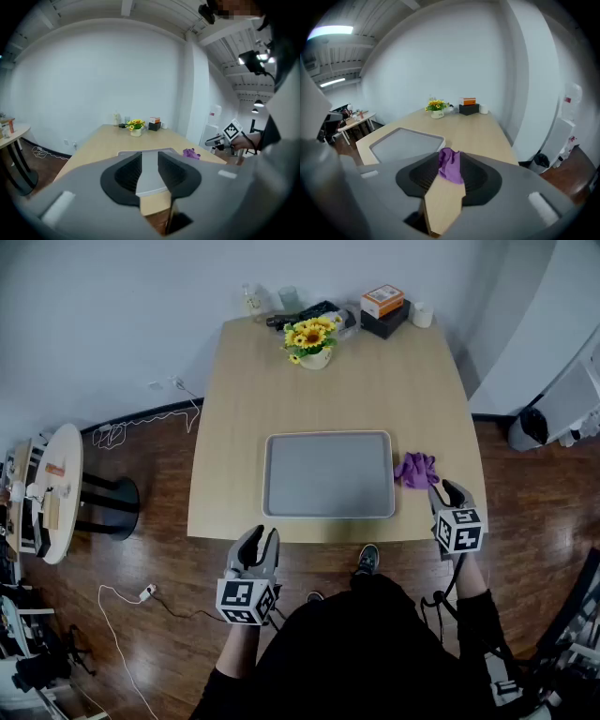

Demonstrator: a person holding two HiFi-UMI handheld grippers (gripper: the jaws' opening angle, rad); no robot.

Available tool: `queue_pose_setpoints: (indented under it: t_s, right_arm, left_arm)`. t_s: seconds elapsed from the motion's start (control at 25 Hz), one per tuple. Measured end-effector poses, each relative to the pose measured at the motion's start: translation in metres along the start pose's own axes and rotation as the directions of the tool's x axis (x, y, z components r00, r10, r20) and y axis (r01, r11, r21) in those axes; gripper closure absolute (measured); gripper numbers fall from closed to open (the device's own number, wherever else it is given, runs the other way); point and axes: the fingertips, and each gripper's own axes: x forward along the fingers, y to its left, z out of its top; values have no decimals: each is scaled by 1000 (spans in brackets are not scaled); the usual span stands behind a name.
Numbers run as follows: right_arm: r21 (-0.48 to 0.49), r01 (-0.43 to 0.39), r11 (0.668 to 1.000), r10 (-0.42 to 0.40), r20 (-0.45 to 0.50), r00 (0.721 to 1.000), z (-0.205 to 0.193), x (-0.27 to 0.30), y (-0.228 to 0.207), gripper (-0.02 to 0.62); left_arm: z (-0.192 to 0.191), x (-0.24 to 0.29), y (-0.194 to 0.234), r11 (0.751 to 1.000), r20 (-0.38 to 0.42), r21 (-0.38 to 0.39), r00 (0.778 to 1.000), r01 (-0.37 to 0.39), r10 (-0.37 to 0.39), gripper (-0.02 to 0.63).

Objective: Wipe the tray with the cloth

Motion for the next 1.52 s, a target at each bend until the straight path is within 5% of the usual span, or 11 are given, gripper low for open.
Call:
queue_pose_setpoints:
  t_s: [0.2, 0.36, 0.52, 0.64, 0.72, 0.84, 1.0, 1.12, 1.28, 1.52]
  right_arm:
    - [21, -10, 1000, 12, -102, 995, -11, 64, -15, 440]
    - [83, 36, 996, -17, -222, 975, -32, 114, -26, 348]
    - [62, 63, 996, -40, -313, 949, -51, 139, -35, 359]
    - [112, 38, 993, -1, -318, 948, -55, 143, -42, 493]
    - [189, 18, 982, 37, -286, 958, -48, 135, -43, 509]
    - [224, 2, 974, 46, -208, 977, -27, 117, -32, 511]
    - [120, 2, 993, 18, -160, 987, 11, 117, -9, 511]
    - [47, -20, 999, 27, -159, 987, 30, 133, 10, 511]
    - [-38, -19, 999, 12, -187, 982, 38, 166, 29, 511]
    - [-108, 11, 994, -42, -286, 957, 30, 216, 59, 511]
  left_arm:
    - [9, 29, -6, 999, -16, -17, 999, -34, 34, 517]
    - [0, 42, -8, 998, -50, -42, 998, -44, 42, 517]
    - [-11, 57, 6, 997, -76, -48, 996, -54, 50, 514]
    - [-29, 73, 31, 998, -106, -45, 993, -51, 46, 374]
    - [-53, 88, 50, 1000, -176, 8, 984, -25, 26, 291]
    - [-96, 111, 78, 996, -299, 64, 953, 57, -35, 273]
    - [-121, 138, 112, 981, -308, -184, 944, 62, -118, 273]
    - [-134, 155, 124, 985, -372, -164, 922, 50, -109, 313]
    - [-155, 161, 119, 996, -465, -56, 881, 68, -86, 546]
    - [-157, 163, 112, 990, -414, -115, 902, 80, -121, 543]
